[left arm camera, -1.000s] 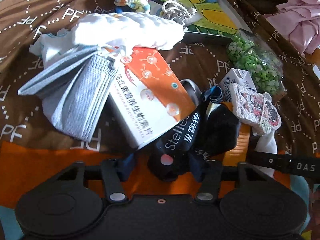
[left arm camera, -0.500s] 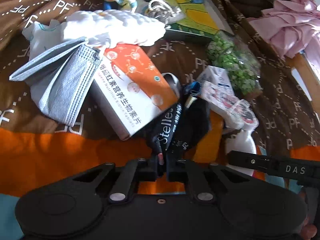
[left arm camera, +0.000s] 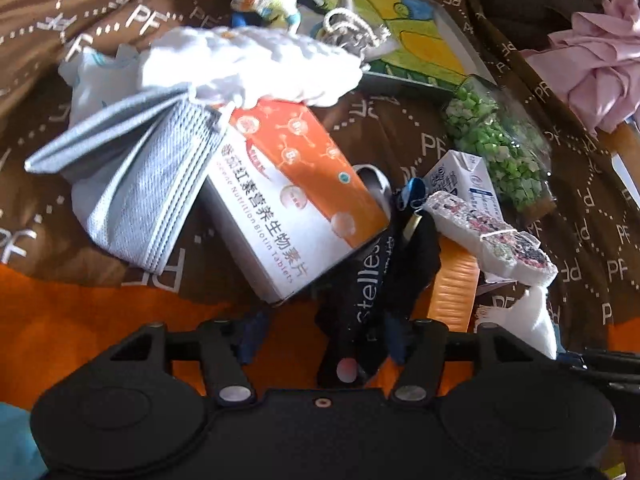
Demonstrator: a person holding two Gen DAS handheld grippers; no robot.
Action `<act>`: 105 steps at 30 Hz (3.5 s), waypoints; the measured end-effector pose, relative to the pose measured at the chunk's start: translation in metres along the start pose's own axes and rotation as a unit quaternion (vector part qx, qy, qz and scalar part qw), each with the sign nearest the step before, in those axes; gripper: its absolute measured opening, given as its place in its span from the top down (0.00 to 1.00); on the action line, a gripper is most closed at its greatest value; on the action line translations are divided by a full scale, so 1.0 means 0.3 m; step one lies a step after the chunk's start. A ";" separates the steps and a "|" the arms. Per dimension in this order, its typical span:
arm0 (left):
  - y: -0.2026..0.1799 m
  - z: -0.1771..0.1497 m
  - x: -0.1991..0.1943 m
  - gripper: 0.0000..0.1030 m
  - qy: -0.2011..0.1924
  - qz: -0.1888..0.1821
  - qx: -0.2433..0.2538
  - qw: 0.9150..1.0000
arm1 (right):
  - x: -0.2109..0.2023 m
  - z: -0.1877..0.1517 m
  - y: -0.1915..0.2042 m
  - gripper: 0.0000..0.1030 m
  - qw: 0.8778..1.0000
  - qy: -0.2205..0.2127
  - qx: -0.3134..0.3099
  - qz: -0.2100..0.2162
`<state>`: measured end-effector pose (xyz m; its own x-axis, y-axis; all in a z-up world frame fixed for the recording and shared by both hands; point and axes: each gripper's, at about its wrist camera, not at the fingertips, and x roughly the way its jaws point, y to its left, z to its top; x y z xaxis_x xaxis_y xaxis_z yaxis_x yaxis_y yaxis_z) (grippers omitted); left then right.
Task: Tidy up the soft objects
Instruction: 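Carry white cloth and black item into cartoon tray and open both tools, then lift both tools away from the tray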
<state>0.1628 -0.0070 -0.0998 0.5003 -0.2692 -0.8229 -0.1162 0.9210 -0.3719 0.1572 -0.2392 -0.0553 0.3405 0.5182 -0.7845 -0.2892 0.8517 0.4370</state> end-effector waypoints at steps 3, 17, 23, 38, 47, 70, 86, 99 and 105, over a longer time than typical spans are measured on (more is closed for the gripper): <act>0.003 0.000 0.002 0.73 0.002 0.014 0.002 1.000 | -0.001 0.001 -0.004 0.86 1.000 -0.002 0.003 0.000; -0.031 -0.066 -0.190 1.00 -0.069 0.045 0.065 0.994 | -0.034 -0.022 0.078 0.86 0.997 -0.023 -0.059 0.052; -0.051 -0.066 -0.331 1.00 -0.146 0.033 0.099 0.984 | -0.087 -0.046 0.139 0.86 0.990 -0.067 -0.101 0.070; -0.056 0.123 -0.426 1.00 -0.179 -0.110 0.081 0.974 | -0.153 0.010 0.117 0.86 0.977 -0.160 -0.093 0.105; -0.043 0.378 -0.401 1.00 -0.200 -0.131 0.056 0.969 | -0.117 0.162 0.139 0.85 0.957 -0.228 -0.128 0.122; 0.026 0.763 0.109 0.99 -0.269 -0.087 0.093 0.955 | 0.386 0.766 -0.050 0.82 0.969 -0.246 -0.004 0.013; 0.021 0.757 0.172 0.80 -0.193 -0.036 0.088 0.977 | 0.412 0.762 -0.088 0.47 0.979 -0.200 0.019 -0.023; -0.019 0.702 0.021 0.33 -0.248 -0.002 0.086 0.965 | 0.190 0.741 -0.096 0.15 0.968 -0.246 0.050 0.019; -0.031 0.640 -0.134 0.15 -0.306 0.004 0.083 0.949 | 0.039 0.665 -0.058 0.06 0.959 -0.279 0.042 0.025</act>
<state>0.3086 0.0494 0.0193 0.9098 -0.0951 -0.4040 -0.0112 0.9674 -0.2530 0.3447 -0.2324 0.0158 0.7608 0.5003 -0.4134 -0.2535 0.8154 0.5203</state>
